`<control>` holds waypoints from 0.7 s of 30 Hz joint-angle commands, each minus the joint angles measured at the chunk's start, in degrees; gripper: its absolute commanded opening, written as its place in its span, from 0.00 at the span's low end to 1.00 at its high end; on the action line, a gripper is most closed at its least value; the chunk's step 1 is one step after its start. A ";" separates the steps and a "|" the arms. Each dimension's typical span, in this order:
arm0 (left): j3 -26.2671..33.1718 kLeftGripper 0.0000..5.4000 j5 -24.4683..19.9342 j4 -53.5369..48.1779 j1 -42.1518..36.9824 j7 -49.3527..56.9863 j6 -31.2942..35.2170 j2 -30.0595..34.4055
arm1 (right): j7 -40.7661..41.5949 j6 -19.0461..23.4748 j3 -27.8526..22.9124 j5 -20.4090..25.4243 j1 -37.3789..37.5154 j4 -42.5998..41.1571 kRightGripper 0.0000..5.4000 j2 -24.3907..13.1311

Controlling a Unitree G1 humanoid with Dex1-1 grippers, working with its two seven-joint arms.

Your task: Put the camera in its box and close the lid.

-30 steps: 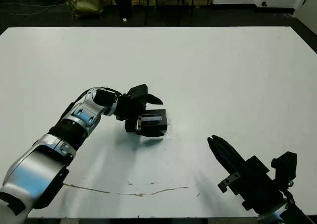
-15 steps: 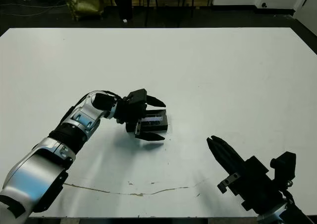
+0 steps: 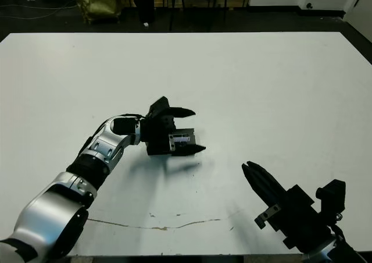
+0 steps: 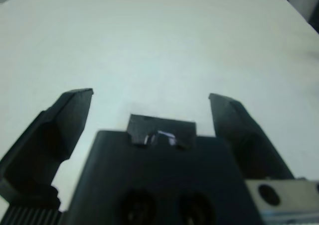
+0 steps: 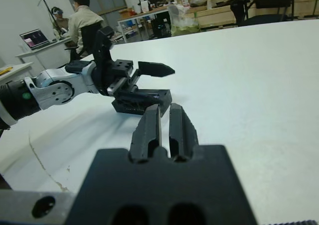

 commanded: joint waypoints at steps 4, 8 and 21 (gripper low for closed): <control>3.85 1.00 -10.01 -12.26 4.48 -5.79 15.38 2.37 | -0.43 0.30 1.10 -1.30 -0.24 0.99 0.00 0.34; 6.07 1.00 -14.35 -22.94 9.25 -2.34 23.99 3.79 | -0.01 0.19 1.75 -1.13 -0.96 1.75 0.00 0.67; 9.78 0.61 -8.34 -59.11 30.60 37.41 24.99 -1.13 | -1.83 0.14 2.56 -0.81 -3.72 2.70 0.00 2.62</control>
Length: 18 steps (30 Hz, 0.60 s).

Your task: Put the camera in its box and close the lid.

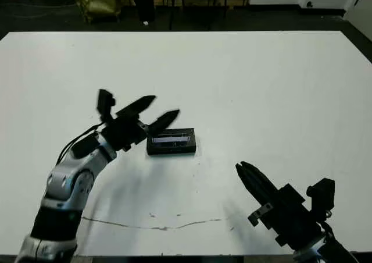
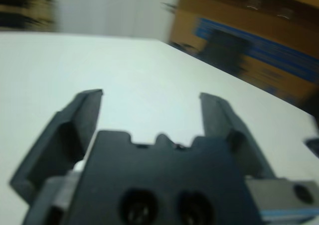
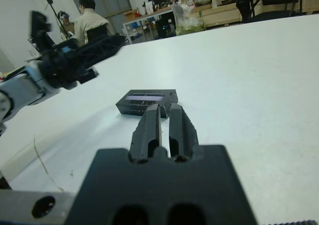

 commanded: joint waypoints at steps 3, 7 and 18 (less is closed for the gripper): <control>-0.70 0.47 6.32 -7.51 7.09 6.59 -4.74 2.32 | -4.44 0.79 0.37 -3.22 -2.49 -0.55 0.00 0.48; -0.33 0.28 9.66 -10.02 11.21 8.68 -10.56 3.75 | -7.28 4.07 1.09 -4.01 -7.85 -1.18 0.00 -0.68; -0.33 0.01 13.05 -15.23 20.03 13.71 -15.53 4.24 | -1.30 -4.88 6.39 -12.76 -20.38 12.72 0.00 0.84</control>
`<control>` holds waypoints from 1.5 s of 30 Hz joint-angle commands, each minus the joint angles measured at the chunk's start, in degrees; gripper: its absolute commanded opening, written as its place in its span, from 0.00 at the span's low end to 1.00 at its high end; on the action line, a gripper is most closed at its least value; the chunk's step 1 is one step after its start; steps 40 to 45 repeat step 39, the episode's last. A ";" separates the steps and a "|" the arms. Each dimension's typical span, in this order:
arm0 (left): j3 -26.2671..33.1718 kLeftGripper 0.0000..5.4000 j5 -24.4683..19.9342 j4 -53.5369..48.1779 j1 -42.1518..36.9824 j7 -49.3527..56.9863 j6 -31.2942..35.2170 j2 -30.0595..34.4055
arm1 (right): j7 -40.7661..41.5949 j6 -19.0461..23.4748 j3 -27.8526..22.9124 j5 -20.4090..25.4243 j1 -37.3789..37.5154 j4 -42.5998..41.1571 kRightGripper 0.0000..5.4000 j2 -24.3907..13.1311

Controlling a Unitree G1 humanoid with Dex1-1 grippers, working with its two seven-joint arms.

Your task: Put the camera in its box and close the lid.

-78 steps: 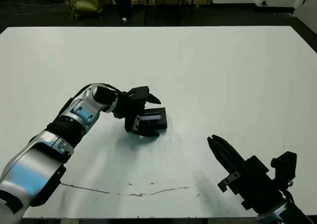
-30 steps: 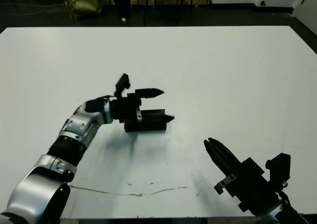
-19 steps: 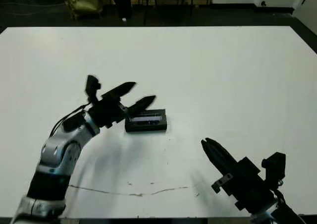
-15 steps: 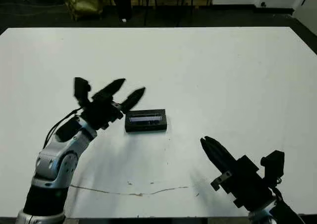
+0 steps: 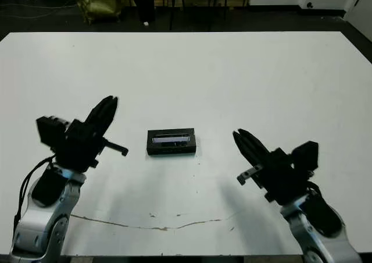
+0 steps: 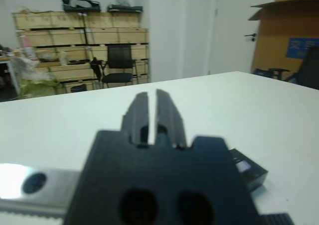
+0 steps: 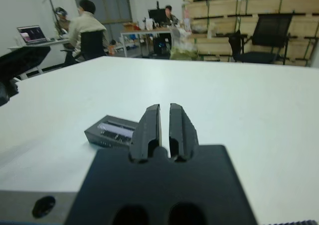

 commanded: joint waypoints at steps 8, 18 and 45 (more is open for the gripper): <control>-0.63 0.01 1.60 -2.51 8.38 3.91 -1.28 -0.38 | -1.65 1.05 4.99 -5.77 -5.40 3.86 0.00 1.99; -1.68 0.01 1.44 -2.77 10.51 5.50 -0.06 -1.58 | -4.09 1.47 9.28 -11.21 -9.47 6.62 0.00 5.73; 2.84 0.01 -0.23 1.33 19.74 5.37 -7.78 -0.05 | -6.24 -1.43 1.84 -8.97 13.61 0.95 0.00 6.48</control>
